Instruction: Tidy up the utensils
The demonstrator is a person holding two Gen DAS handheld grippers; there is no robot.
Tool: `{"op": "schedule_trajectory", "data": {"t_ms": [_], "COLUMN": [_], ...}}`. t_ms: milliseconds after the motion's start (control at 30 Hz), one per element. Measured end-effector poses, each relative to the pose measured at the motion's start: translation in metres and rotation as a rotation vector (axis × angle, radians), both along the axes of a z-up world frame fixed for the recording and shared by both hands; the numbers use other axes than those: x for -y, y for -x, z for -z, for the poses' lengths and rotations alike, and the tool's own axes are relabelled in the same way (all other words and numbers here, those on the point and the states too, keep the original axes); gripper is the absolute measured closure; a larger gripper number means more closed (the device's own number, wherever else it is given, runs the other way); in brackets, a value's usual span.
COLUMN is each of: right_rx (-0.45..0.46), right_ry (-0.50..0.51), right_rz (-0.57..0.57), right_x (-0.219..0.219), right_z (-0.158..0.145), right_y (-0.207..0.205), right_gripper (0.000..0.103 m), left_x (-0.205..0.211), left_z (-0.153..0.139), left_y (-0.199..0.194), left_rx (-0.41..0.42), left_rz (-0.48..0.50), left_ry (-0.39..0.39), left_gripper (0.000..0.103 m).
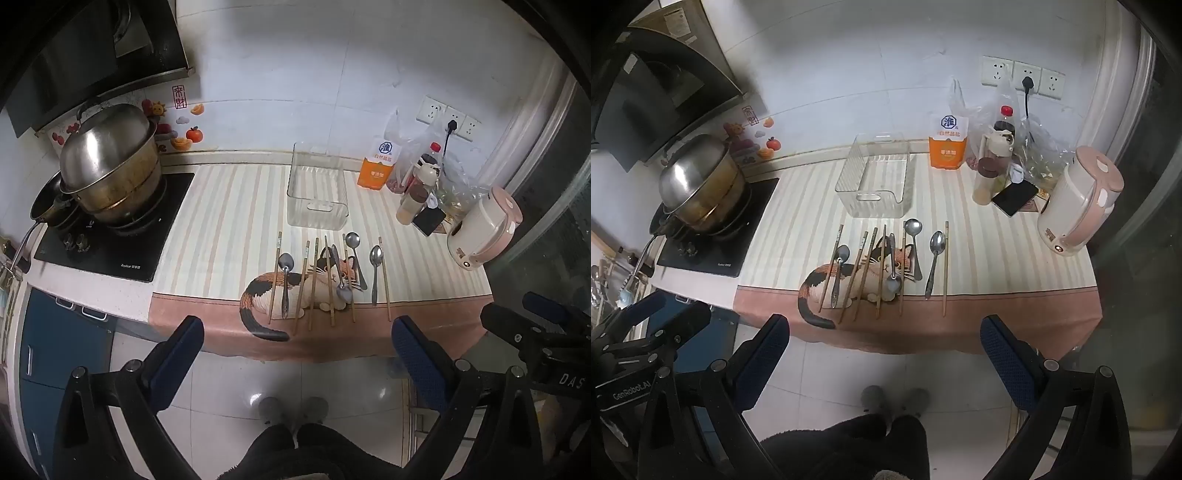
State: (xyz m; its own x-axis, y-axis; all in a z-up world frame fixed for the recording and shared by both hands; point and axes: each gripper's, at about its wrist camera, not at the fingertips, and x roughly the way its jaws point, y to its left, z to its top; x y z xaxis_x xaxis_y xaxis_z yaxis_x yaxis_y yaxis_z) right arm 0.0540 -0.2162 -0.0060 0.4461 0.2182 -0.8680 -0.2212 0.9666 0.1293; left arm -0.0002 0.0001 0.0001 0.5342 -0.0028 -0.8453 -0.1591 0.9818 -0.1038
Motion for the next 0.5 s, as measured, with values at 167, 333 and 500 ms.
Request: {"op": "schedule_trajectory", "data": {"t_ms": [167,333,500], "right_rx": [0.001,0.003,0.007], "right_ry": [0.002,0.001,-0.001], "right_rz": [0.004,-0.002,-0.004], "right_x": [0.0011,0.0015,0.0027], "right_z": [-0.0014,-0.0027,-0.0047], "right_y": [0.0028,0.0062,0.0074], "right_gripper": [0.000,0.000,0.000], "left_x": [0.0009,-0.0004,-0.0002], "left_z": [0.0004,-0.0024,-0.0047], "left_y": [-0.0010,-0.0010,-0.0038], "left_rx": [-0.002,0.001,0.003], "left_rz": [0.003,0.003,0.005], "left_ry": [-0.001,0.004,0.005], "left_gripper": [0.000,0.000,0.000]}}
